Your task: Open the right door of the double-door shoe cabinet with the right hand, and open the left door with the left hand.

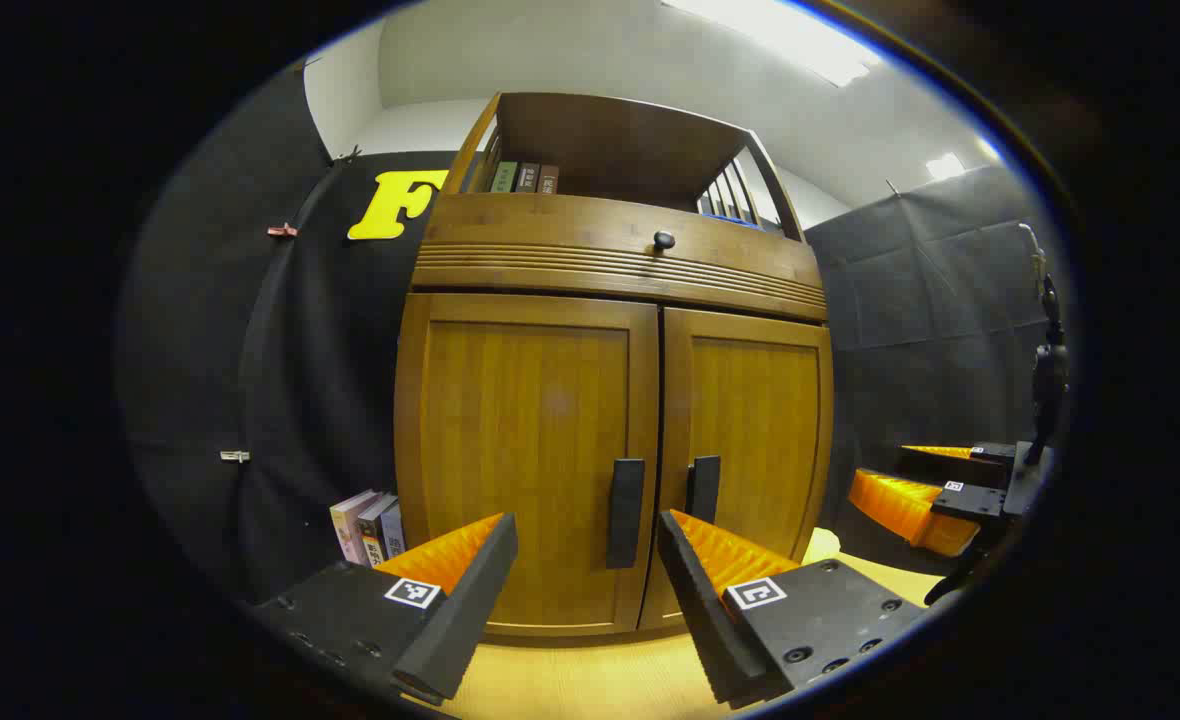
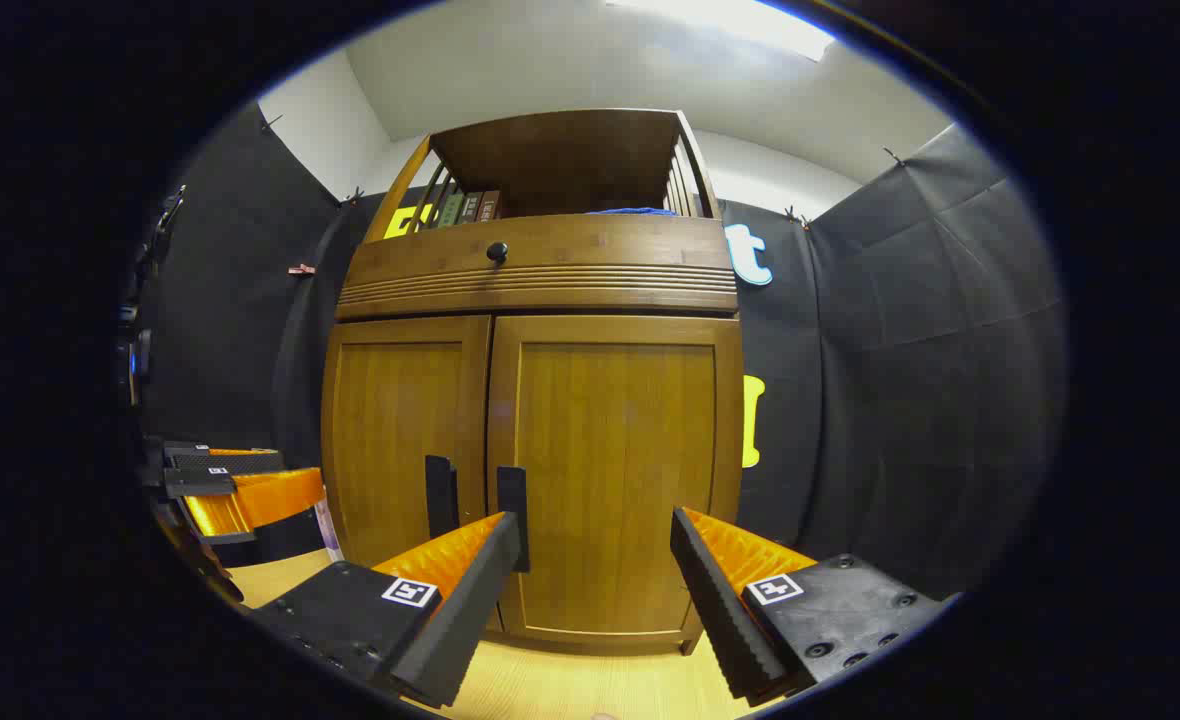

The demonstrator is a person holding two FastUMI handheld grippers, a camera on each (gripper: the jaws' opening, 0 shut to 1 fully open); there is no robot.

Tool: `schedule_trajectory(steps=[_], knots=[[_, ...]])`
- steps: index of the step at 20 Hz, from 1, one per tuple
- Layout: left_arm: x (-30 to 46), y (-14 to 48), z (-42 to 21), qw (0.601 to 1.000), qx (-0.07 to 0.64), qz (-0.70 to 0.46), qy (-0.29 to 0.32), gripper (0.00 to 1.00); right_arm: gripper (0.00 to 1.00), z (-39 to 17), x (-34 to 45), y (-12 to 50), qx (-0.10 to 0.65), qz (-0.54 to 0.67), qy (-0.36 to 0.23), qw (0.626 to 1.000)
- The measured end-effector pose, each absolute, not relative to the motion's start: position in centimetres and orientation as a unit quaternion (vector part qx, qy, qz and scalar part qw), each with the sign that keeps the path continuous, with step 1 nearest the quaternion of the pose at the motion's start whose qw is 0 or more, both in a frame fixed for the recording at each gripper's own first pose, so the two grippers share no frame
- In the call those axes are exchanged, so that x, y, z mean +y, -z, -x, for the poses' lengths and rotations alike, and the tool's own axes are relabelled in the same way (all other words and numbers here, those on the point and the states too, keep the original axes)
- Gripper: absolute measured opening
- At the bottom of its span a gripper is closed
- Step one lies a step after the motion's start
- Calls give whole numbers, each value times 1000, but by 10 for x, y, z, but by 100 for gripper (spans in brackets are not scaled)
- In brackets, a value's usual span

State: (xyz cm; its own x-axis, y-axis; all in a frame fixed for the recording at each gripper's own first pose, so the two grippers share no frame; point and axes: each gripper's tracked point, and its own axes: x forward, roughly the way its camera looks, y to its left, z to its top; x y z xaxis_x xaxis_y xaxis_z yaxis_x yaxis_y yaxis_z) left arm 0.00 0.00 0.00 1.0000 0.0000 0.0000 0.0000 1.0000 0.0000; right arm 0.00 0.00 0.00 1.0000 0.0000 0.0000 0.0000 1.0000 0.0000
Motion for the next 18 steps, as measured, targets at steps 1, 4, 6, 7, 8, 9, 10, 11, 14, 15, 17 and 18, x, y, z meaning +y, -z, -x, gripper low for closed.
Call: schedule_trajectory(steps=[1, 4, 6, 7, 8, 9, 10, 11, 14, 15, 17, 18], knots=[[-1, -1, 0, 1000, -1, -2, 1, 88, 96, 0, -1, 1, 0, 2, 0, 1000], [-3, 0, 0, 1000, -2, -4, 3, 88, 96, 1, 0, 5, 7, 1, -6, 1000], [-4, 2, 1, 1000, 1, -2, 3, 88, 95, 0, 1, 5, 9, 1, -8, 1000], [-4, 3, 2, 1000, 2, -1, 3, 88, 96, 0, 0, 5, 9, 2, -8, 1000], [-4, 4, 2, 1000, 4, -2, 2, 88, 95, -1, 0, 5, 8, 3, -8, 1000], [-4, 5, 2, 1000, 6, -2, 1, 88, 96, 0, 2, 6, 9, 3, -10, 1000], [-4, 6, 3, 1000, 8, -1, 1, 88, 95, 1, 3, 6, 10, 2, -12, 1000], [-5, 6, 5, 1000, 8, -1, 2, 89, 95, 1, 4, 6, 10, 1, -15, 1000], [-3, 5, 8, 1000, 6, -3, 2, 89, 96, 2, 6, 2, 4, 0, -17, 1000], [-2, 4, 9, 1000, 4, -5, -1, 89, 96, 2, 7, 1, 2, -1, -18, 1000], [2, 2, 10, 1000, 1, -8, -7, 89, 95, 2, 9, 1, 1, -5, -20, 1000], [3, 2, 10, 1000, 0, -7, -7, 89, 95, 3, 10, 0, 2, -6, -21, 1000]])
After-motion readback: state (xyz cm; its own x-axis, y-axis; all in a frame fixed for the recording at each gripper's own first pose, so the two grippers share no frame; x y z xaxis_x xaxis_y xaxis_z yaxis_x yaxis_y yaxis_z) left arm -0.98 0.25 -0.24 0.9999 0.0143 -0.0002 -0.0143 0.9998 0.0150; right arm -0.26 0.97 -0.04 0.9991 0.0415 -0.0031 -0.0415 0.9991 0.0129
